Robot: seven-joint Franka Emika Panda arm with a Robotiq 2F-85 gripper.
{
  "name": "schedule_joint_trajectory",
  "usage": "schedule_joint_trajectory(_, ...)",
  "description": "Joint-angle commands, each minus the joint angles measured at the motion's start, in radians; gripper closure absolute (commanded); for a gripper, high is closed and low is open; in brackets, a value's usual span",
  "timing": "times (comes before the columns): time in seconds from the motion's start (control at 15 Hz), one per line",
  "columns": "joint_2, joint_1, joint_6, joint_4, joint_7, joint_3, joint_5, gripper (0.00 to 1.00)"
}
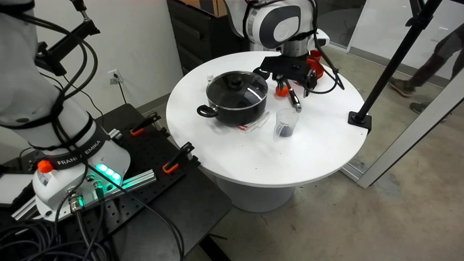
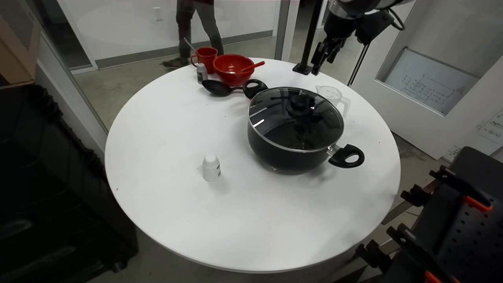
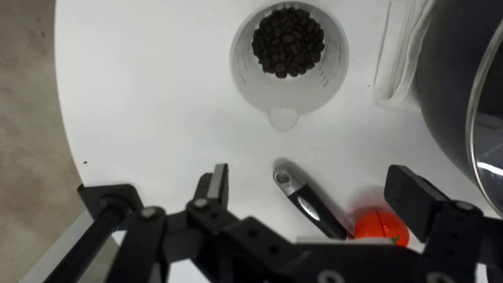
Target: Move the cup to the right
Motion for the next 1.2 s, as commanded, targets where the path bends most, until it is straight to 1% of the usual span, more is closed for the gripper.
schedule_joint_trajectory(0.0, -0.103, 0.018, 0.026, -0.035, -0.001, 0.015, 0.004, 0.00)
schedule_joint_trajectory(0.33, -0.150, 0.072, 0.000, 0.049, 0.004, 0.062, 0.019, 0.00)
schedule_joint_trajectory(0.6, -0.151, 0.129, -0.031, 0.140, 0.049, 0.081, 0.032, 0.00)
schedule_joint_trajectory(0.8, -0.147, 0.165, -0.075, 0.206, 0.065, 0.099, 0.039, 0.00)
schedule_joint_trajectory(0.87, -0.152, 0.161, -0.030, 0.160, 0.056, 0.080, 0.017, 0.00)
schedule_joint_trajectory(1.0, -0.151, 0.172, -0.036, 0.169, 0.057, 0.081, 0.017, 0.00)
schedule_joint_trajectory(1.13, -0.149, 0.168, -0.035, 0.164, 0.057, 0.077, 0.016, 0.00)
